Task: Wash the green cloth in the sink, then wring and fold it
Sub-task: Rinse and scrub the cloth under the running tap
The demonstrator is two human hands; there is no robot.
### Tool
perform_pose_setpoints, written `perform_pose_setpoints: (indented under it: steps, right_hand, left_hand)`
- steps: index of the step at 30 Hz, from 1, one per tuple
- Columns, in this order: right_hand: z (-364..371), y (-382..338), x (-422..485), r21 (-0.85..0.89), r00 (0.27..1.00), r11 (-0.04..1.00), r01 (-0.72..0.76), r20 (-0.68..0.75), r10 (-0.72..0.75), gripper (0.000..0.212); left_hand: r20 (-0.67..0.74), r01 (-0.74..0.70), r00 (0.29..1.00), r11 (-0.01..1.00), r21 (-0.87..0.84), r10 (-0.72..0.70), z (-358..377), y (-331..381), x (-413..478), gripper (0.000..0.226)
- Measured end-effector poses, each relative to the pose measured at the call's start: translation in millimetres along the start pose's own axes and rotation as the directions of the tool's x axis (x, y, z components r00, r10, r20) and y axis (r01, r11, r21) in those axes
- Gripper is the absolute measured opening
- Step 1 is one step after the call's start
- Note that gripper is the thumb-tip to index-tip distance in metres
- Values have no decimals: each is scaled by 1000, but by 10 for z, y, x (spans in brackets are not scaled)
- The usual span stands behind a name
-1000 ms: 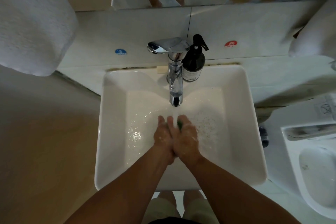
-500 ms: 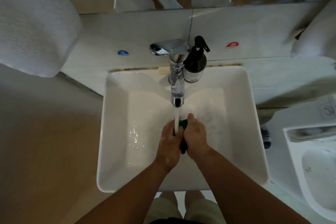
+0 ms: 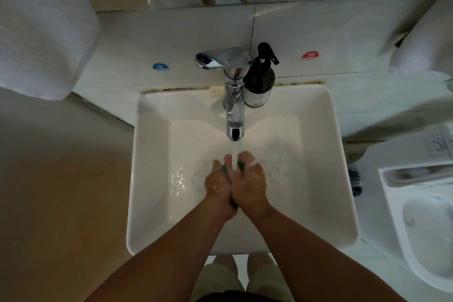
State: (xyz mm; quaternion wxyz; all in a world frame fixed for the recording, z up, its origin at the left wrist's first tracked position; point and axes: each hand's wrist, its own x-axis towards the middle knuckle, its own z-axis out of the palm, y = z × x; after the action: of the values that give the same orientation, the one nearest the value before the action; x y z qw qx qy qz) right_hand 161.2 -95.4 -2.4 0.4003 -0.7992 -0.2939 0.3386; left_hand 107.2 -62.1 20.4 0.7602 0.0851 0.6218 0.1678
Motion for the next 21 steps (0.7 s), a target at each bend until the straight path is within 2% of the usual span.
perform_pose_setpoints:
  steps: [2, 3, 4, 6, 7, 8, 9, 10, 11, 13, 14, 15, 16, 18, 19, 21]
  right_hand:
    - [27, 17, 42, -23, 997, 997, -78, -12, 78, 20]
    - [14, 22, 47, -12, 992, 992, -124, -37, 124, 27]
    - [-15, 7, 59, 51, 985, 984, -168, -37, 170, 33]
    - [-38, -6, 105, 125, 951, 943, -307, 27, 306, 33]
    - [-59, -3, 119, 169, 921, 906, -389, 57, 385, 31]
    - [-53, 37, 151, 240, 878, 847, -474, 56, 476, 36]
    - [-51, 58, 170, 346, 822, 758, -553, 75, 565, 45]
    - [-69, 73, 186, 482, 743, 612, -628, 137, 655, 49]
    - [-99, 49, 179, 553, 696, 512, -657, 185, 694, 47]
    - [-107, 39, 191, 557, 702, 514, -652, 188, 687, 35]
    - [-112, 7, 157, 537, 737, 565, -626, 173, 653, 33]
    - [-92, -16, 102, 524, 783, 623, -581, 149, 605, 32]
    - [-76, -28, 27, 457, 853, 738, -496, 97, 513, 30]
    - [-22, 35, -143, 225, 979, 953, -202, 43, 198, 27]
    - [-10, 120, -199, 110, 996, 992, -54, 71, 46, 37]
    - [-50, 229, -225, -2, 982, 992, 127, 142, -125, 63]
  left_hand:
    - [20, 11, 1000, 1000, 9, -11, 1, 4, 0, 53]
    - [0, -38, 999, 993, 115, 38, -36, -41, 69, 53]
    - [-11, -125, 991, 942, 313, 135, -66, -83, 126, 52]
    - [32, -247, 949, 679, 691, 313, -103, -137, 190, 59]
    - [55, -270, 927, 556, 786, 372, -126, -154, 206, 66]
    - [74, -308, 903, 519, 797, 422, -137, -177, 178, 70]
    - [110, -364, 879, 505, 782, 464, -159, -196, 146, 63]
    - [200, -448, 846, 457, 768, 494, -184, -221, 122, 51]
    - [315, -535, 799, 366, 761, 512, -219, -246, 106, 46]
    - [458, -644, 721, 259, 720, 521, -318, -271, 124, 54]
    - [454, -656, 709, 270, 705, 539, -330, -278, 162, 52]
    - [394, -644, 727, 359, 676, 562, -312, -274, 175, 43]
    - [303, -609, 769, 499, 617, 563, -265, -247, 147, 32]
    - [161, -484, 872, 763, 427, 463, -174, -173, 110, 26]
    - [129, -393, 919, 866, 307, 372, -136, -120, 88, 29]
    - [88, -197, 978, 977, 76, 190, -131, -41, 82, 34]
